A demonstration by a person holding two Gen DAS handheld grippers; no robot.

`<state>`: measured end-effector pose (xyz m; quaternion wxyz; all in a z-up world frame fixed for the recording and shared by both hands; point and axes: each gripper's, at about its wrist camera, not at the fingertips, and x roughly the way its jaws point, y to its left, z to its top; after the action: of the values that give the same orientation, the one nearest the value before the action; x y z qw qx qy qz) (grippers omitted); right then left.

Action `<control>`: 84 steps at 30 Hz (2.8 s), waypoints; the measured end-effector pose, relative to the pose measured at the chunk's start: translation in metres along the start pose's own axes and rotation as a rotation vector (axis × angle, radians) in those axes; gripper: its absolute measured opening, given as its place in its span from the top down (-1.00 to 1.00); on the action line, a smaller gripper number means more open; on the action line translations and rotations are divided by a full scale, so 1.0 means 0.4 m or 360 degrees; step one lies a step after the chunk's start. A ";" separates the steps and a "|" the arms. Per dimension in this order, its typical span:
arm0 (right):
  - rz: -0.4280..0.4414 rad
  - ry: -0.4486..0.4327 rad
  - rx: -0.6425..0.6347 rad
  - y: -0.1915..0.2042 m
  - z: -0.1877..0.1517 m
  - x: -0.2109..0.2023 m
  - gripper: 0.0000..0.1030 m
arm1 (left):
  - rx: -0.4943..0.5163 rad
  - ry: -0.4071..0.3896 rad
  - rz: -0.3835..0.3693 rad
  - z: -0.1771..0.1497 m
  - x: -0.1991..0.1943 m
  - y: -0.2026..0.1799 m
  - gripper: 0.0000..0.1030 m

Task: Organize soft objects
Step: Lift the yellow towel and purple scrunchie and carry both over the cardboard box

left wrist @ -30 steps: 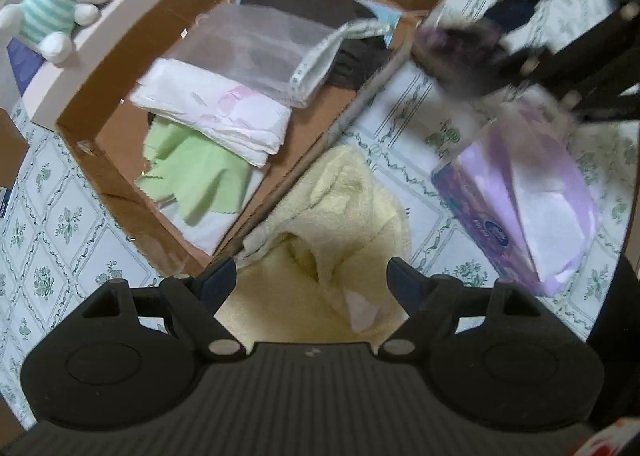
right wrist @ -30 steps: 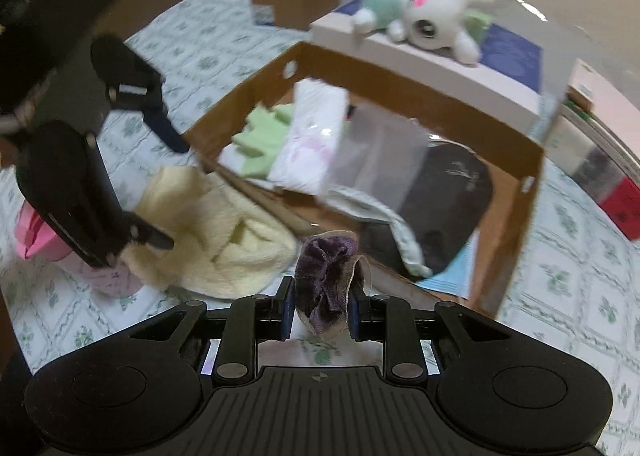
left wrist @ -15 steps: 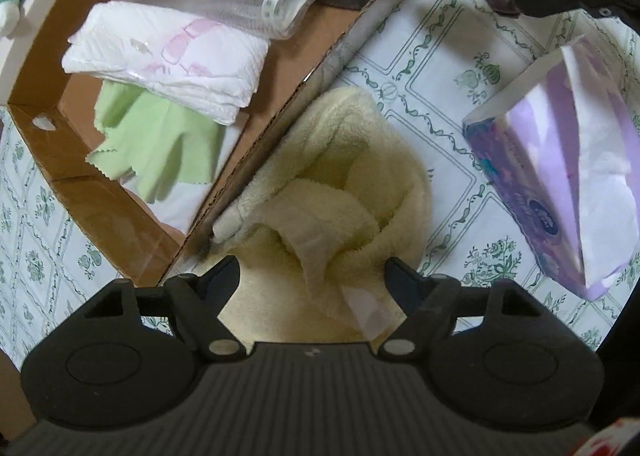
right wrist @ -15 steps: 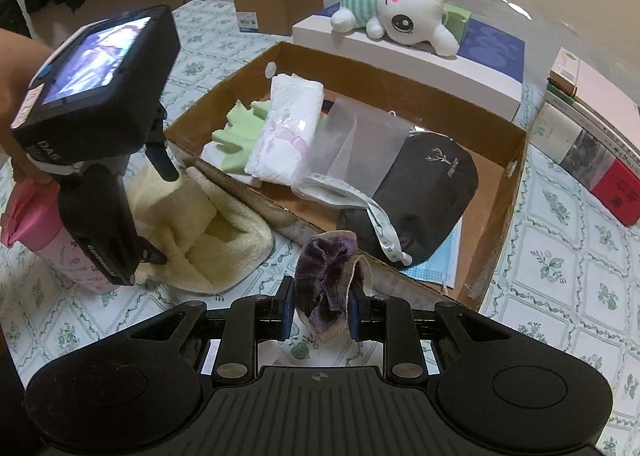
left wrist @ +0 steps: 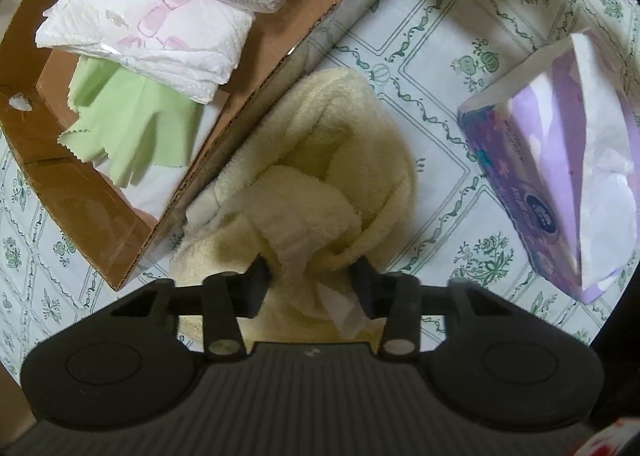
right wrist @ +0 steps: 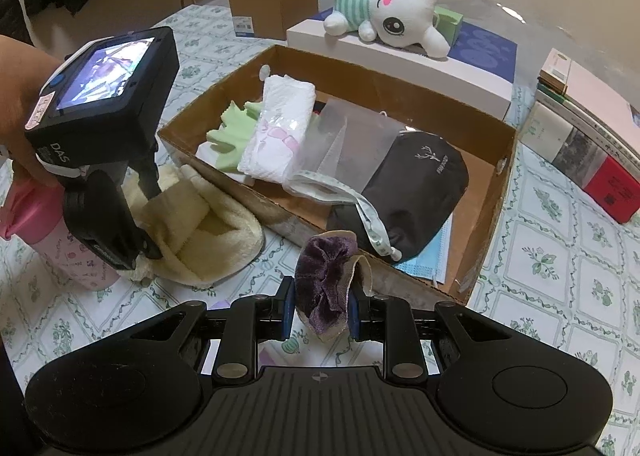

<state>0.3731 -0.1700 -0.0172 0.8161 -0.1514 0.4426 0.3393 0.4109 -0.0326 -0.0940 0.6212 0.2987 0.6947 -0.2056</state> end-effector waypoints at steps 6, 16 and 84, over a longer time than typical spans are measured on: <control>-0.0003 -0.0020 0.0009 0.010 -0.002 -0.022 0.50 | -0.0005 -0.0101 0.0011 -0.032 -0.054 -0.005 0.76; -0.0032 -0.0104 0.0038 0.060 0.006 -0.098 0.50 | -0.0054 -0.0435 0.0007 -0.106 -0.247 -0.028 0.78; -0.0201 -0.0432 0.0321 -0.050 0.149 -0.181 0.50 | -0.0548 -0.1085 0.0276 -0.105 -0.502 0.200 0.79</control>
<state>0.3965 -0.1822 0.0752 0.8991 -0.0490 0.3498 0.2586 0.4434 0.0219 0.1167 0.8724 0.1622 0.4451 -0.1203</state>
